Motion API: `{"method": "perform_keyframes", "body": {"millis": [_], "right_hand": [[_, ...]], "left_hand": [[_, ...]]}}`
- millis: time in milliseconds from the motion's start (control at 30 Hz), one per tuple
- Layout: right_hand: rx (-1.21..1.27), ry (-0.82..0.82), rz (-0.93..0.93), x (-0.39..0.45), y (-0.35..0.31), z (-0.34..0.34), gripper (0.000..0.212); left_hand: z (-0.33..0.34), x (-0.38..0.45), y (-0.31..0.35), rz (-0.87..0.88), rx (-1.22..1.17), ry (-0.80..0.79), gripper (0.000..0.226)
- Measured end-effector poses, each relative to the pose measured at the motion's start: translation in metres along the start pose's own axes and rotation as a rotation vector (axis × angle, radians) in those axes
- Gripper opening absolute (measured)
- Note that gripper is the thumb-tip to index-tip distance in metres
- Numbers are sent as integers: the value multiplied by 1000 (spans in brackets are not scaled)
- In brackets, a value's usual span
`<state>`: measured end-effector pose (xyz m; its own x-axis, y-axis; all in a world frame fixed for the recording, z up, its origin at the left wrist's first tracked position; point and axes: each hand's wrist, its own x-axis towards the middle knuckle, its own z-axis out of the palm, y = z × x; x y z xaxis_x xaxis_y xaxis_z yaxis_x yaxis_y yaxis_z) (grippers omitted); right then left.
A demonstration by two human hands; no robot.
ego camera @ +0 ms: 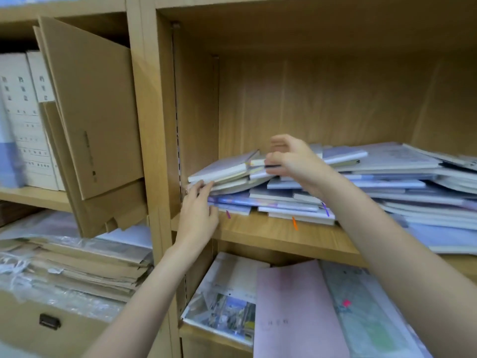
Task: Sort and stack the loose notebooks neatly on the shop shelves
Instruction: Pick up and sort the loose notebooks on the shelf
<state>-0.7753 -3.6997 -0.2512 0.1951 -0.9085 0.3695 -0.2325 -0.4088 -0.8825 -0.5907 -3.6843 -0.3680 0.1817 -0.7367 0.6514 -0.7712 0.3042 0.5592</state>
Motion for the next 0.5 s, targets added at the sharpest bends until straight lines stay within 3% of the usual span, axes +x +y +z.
{"method": "perform_keyframes", "body": {"millis": [133,233,300,367,500], "right_hand": [[-411,81,-320,-81,41,-33,43],[-517,19,-432,-147,82,-48,41],[-633,-44,-431,-174,118,-53,38],[-713,-104,-283,-191,159,-54,38],[-735,-180,387,-200,231,-48,59]], "left_hand": [[13,-70,7,218,-83,151,39],[45,-132,-4,260,-94,43,39],[71,-166,-16,131,-144,-93,38],[99,-188,-31,-81,-108,-273,43],[137,-197,-42,-554,-111,-710,58]]}}
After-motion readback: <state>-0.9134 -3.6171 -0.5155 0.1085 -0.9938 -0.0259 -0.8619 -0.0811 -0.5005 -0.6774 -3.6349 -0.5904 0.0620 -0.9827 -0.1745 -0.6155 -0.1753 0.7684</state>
